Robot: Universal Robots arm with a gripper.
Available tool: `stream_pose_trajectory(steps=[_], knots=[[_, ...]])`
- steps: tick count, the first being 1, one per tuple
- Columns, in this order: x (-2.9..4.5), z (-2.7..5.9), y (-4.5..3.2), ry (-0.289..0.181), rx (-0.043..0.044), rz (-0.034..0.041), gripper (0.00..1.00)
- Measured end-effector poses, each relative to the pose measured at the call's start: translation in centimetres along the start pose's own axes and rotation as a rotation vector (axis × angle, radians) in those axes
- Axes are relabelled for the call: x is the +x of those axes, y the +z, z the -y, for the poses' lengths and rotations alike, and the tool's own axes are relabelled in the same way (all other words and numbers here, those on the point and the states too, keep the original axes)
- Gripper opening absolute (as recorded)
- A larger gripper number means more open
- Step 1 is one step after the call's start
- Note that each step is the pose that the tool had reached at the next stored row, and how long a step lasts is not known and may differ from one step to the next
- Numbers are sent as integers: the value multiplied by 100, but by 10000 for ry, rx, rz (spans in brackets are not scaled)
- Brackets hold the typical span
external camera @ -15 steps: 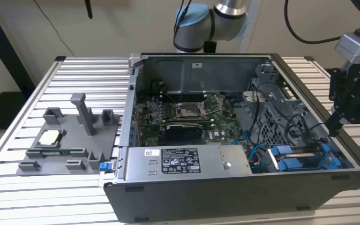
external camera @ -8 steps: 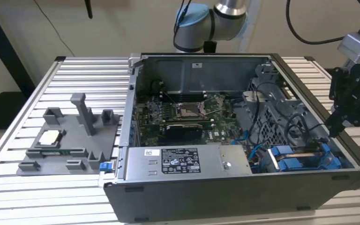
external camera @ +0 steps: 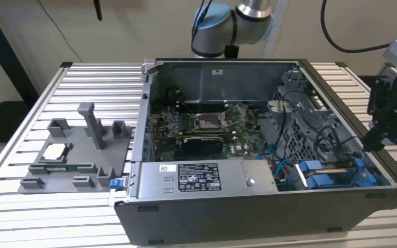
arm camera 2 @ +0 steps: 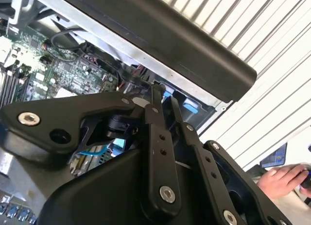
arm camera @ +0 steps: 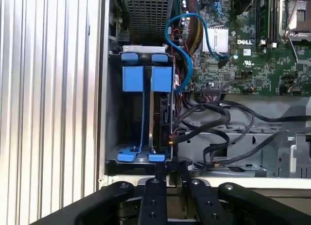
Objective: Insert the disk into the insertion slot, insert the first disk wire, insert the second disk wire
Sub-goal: 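Insert the second disk wire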
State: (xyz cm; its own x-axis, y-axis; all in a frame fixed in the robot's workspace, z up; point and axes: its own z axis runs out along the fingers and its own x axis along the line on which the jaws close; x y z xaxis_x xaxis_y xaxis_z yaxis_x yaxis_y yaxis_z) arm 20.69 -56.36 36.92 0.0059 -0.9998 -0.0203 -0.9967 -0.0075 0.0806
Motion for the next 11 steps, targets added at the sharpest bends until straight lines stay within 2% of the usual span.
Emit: stream_pose_trajectory(steps=[2,3,4,6,8,11], knots=[[1,2,19,53,1,28,24],[1,3,26,93,3,72,24],[1,4,31,140,3,138,24],[1,4,36,229,6,325,24],[2,4,41,279,7,457,22],[14,5,44,316,6,506,16]])
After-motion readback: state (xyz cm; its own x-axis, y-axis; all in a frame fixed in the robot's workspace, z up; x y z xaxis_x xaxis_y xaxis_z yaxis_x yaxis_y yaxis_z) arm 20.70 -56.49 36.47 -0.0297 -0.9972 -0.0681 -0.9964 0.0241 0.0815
